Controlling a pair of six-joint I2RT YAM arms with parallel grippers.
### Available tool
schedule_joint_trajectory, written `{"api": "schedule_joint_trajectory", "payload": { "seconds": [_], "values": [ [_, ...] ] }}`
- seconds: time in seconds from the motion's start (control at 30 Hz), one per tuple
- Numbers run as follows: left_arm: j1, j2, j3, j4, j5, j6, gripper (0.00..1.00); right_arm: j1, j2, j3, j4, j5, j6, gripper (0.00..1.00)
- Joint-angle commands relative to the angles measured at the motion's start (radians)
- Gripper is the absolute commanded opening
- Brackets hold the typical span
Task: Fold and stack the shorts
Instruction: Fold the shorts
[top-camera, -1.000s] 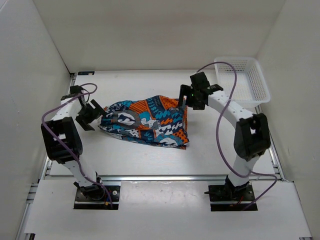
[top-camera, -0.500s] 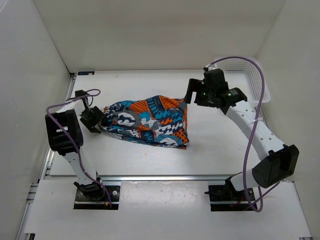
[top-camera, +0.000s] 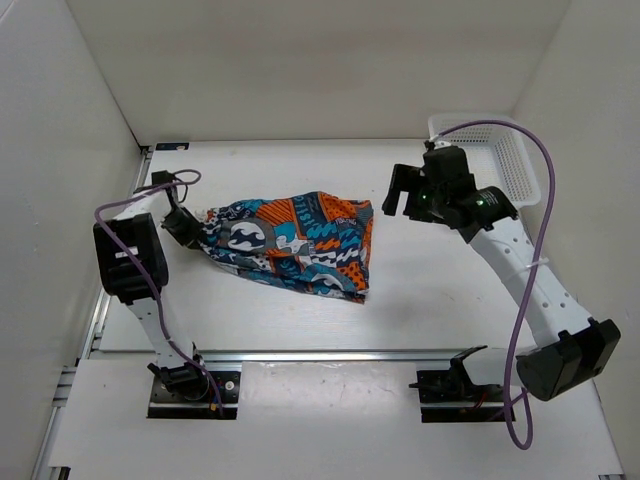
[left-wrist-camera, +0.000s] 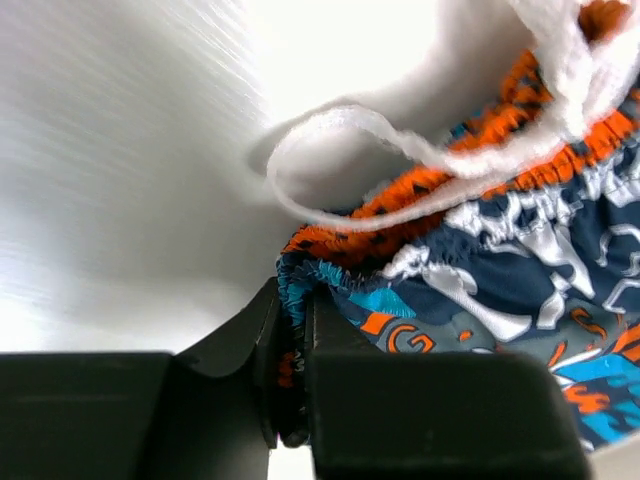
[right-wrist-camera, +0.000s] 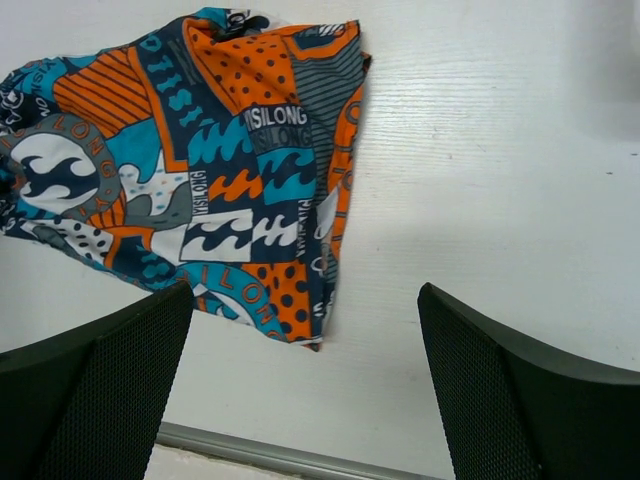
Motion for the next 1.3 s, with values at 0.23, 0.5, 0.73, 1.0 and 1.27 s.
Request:
{"api": "schedule_joint_trajectory", "payload": {
  "seconds": [0.23, 0.5, 0.73, 1.0, 1.27],
  "values": [
    [-0.193, -0.243, 0.287, -0.189, -0.422, 0.137, 0.1, -0.02, -0.049, -0.019, -0.031, 0.013, -0.031, 0.97],
    [-0.4, -0.329, 0.349, -0.243, -0.57, 0.137, 0.1, -0.02, 0.106, -0.255, 0.252, -0.392, 0.076, 0.76],
    [-0.554, -0.384, 0.337, -0.234, -0.657, 0.137, 0.1, 0.019, 0.329, -0.337, 0.421, -0.468, 0.141, 0.55],
    [-0.603, -0.384, 0.327, -0.224, -0.667, 0.157, 0.1, 0.029, 0.51, -0.262, 0.412, -0.35, 0.131, 0.59],
    [-0.693, -0.403, 0.346, -0.203, -0.639, 0.241, 0.1, 0.038, 0.629, -0.216, 0.412, -0.294, 0.141, 0.05]
  ]
}}
